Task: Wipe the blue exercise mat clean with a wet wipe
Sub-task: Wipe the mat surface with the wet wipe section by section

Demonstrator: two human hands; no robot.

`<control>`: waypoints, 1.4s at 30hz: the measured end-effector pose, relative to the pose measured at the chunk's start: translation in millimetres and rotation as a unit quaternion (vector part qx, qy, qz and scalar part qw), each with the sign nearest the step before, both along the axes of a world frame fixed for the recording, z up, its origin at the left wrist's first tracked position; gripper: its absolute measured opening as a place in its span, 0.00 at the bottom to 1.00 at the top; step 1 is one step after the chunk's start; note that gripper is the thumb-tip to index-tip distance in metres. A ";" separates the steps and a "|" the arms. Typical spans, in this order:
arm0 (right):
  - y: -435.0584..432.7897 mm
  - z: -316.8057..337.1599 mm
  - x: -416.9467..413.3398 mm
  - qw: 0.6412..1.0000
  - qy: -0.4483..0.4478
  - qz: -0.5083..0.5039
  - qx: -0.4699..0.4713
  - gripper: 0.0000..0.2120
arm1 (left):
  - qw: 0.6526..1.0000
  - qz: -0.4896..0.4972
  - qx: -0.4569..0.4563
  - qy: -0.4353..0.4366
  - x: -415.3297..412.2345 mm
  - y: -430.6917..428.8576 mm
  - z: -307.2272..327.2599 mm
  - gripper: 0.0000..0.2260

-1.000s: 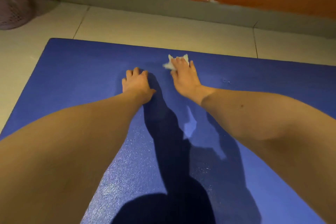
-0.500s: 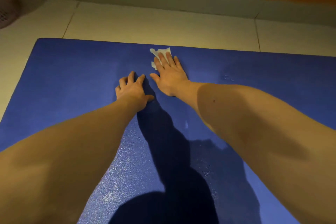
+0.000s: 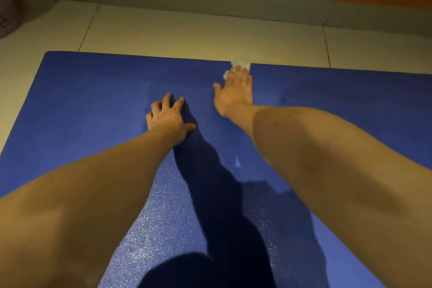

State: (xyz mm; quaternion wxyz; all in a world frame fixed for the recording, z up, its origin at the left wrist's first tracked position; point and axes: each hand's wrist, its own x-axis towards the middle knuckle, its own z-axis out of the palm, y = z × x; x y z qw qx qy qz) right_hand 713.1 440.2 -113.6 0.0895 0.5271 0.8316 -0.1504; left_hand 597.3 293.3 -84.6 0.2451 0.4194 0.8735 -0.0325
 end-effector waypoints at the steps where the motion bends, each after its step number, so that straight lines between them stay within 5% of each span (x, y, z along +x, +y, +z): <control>1: -7.6 -1.0 -3.2 0.999 0.013 0.037 0.000 0.35 | 1.000 0.001 0.001 0.001 0.1 -0.1 0.0 0.39; 6: 12.2 -1.5 32.5 0.990 0.011 0.138 0.014 0.34 | 1.000 -0.003 0.007 0.005 -0.7 -1.2 -1.5 0.39; 15: 28.5 3.8 59.4 0.997 -0.039 -0.057 -0.017 0.38 | 0.999 0.004 0.034 0.008 0.5 -1.4 -4.3 0.38; 24: -3.7 -0.3 55.2 0.993 0.007 0.115 -0.006 0.34 | 0.996 0.015 0.074 0.039 18.6 -13.2 -6.4 0.30; 33: 0.9 5.6 72.9 0.995 -0.052 -0.080 -0.002 0.38 | 0.997 0.017 0.071 0.031 31.5 -32.9 -4.4 0.32; 42: -49.0 -0.7 67.2 0.986 0.005 0.167 0.016 0.35 | 0.998 0.010 0.066 0.020 49.1 -33.7 -6.7 0.34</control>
